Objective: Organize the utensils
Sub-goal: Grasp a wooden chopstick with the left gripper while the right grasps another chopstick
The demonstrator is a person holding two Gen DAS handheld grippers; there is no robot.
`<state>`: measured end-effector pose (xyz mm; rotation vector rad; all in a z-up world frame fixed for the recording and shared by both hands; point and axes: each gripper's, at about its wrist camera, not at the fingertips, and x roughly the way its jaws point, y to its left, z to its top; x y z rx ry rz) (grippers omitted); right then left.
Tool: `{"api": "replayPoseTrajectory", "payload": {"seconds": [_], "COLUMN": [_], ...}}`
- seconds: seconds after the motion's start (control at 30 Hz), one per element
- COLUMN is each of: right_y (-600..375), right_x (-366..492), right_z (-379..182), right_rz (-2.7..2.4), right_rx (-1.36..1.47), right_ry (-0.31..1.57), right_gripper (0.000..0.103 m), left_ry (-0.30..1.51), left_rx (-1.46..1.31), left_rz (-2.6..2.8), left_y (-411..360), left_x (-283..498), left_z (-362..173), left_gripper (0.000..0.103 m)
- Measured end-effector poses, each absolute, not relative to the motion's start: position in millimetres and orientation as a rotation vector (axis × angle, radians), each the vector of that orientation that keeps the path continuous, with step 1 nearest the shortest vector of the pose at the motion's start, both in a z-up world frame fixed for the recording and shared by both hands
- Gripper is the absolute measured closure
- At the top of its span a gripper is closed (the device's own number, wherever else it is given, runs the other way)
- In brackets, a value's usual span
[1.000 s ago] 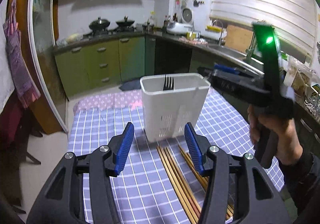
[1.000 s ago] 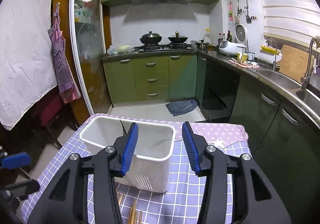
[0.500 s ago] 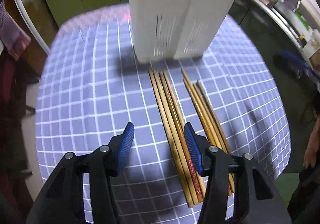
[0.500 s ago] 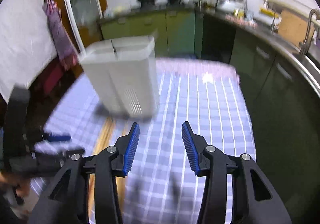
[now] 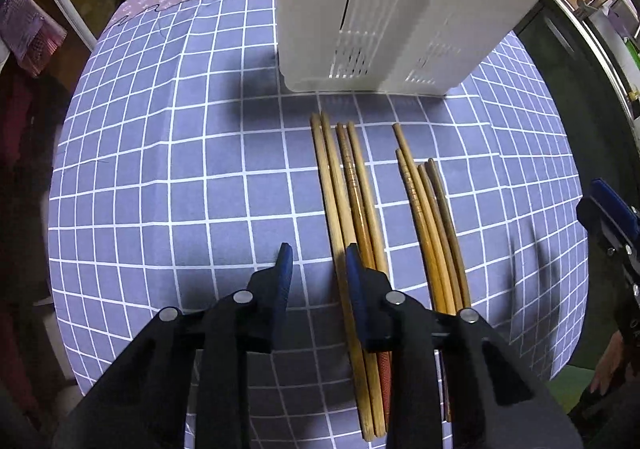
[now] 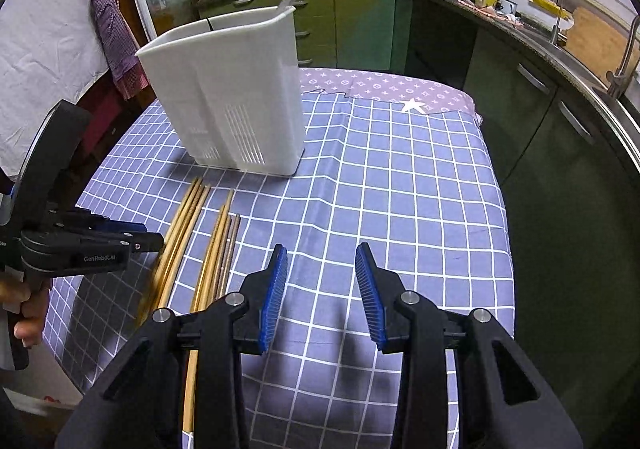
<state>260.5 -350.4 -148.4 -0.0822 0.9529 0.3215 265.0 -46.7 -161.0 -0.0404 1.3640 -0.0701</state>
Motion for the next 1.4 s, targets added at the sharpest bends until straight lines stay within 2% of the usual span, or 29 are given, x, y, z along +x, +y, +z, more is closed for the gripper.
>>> {"api": "replayPoseTrajectory", "payload": {"seconds": [0.23, 0.3, 0.4, 0.53, 0.67, 0.83, 0.9, 1.27, 1.4], "right_y": [-348, -345, -340, -330, -319, -301, -294, -267, -261], "right_x": [261, 262, 262, 263, 268, 279, 282, 290, 291], "right_z": [-150, -151, -153, -157, -162, -174, -182, -204, -209], "right_rz": [0.322, 0.323, 0.333, 0.363, 0.417, 0.489, 0.508, 0.523, 0.506], "right_rx": [-0.093, -0.100, -0.115, -0.148, -0.154, -0.143, -0.143, -0.172, -0.200], "right_ry": [0.966, 0.969, 0.981, 1.019, 1.090, 1.201, 1.240, 1.343, 1.362], "right_gripper": [0.067, 0.067, 0.067, 0.067, 0.067, 0.077, 0.085, 0.085, 0.089], "left_ry": [1.411, 1.411, 1.407, 1.405, 1.355, 1.257, 1.205, 1.037, 0.997], "left_rx": [-0.018, 0.005, 0.026, 0.032, 0.041, 0.044, 0.039, 0.012, 0.018], "left_rz": [-0.065, -0.062, -0.072, -0.095, -0.100, -0.119, -0.130, -0.183, -0.193], "left_y": [-54, -59, -67, -75, -69, -61, -57, -34, -33], "left_x": [275, 277, 278, 279, 275, 260, 250, 205, 194], "left_z": [-172, -174, -175, -174, -164, -136, -122, -77, -69], "left_gripper": [0.079, 0.083, 0.093, 0.096, 0.097, 0.097, 0.097, 0.097, 0.097]}}
